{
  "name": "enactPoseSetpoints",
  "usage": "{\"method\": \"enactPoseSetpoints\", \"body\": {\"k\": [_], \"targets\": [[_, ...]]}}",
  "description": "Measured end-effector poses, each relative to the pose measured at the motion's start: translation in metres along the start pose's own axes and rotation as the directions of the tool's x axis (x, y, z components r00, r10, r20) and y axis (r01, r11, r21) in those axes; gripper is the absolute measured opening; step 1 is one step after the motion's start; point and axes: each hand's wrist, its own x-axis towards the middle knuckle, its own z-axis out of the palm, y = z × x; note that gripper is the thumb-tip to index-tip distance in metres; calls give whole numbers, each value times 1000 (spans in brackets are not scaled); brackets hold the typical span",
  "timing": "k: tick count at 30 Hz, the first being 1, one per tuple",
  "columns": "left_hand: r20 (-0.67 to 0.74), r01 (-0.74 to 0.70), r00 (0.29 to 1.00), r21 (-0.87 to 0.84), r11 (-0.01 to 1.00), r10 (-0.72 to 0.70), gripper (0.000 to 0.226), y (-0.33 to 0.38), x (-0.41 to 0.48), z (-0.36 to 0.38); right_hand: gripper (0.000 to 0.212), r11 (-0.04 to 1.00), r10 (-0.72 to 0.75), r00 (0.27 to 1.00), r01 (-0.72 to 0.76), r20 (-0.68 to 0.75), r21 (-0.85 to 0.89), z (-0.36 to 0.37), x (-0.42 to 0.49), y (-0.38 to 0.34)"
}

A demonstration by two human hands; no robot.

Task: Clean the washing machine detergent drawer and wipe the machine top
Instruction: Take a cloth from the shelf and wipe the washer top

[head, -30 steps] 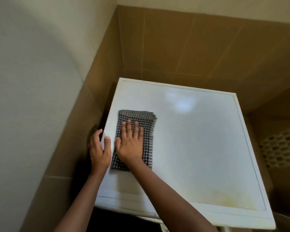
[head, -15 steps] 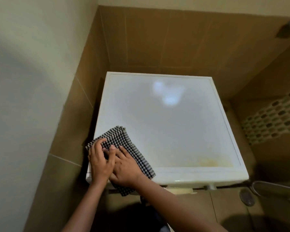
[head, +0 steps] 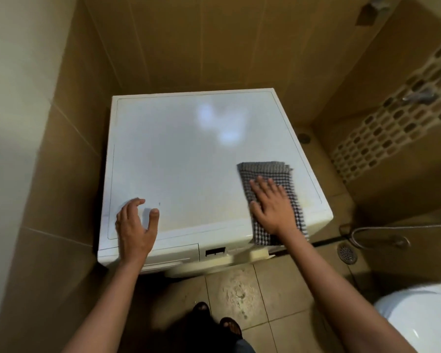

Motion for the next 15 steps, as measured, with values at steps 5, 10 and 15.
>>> {"method": "enactPoseSetpoints", "body": {"k": [5,10,15], "targets": [[17,-25,1000,11,1000,24,59,1,0,1,70,952,304,945,-299,-122,63,-7,-5,68],[-31,33,999,5,999,-32,58,5,-4,3,59,773,624,686,-476,-373,419,28,-41,38],[-46,-9,999,13,1000,10,58,2,-4,6,67,563,753,555,-263,-355,783,77,-59,-81]]}}
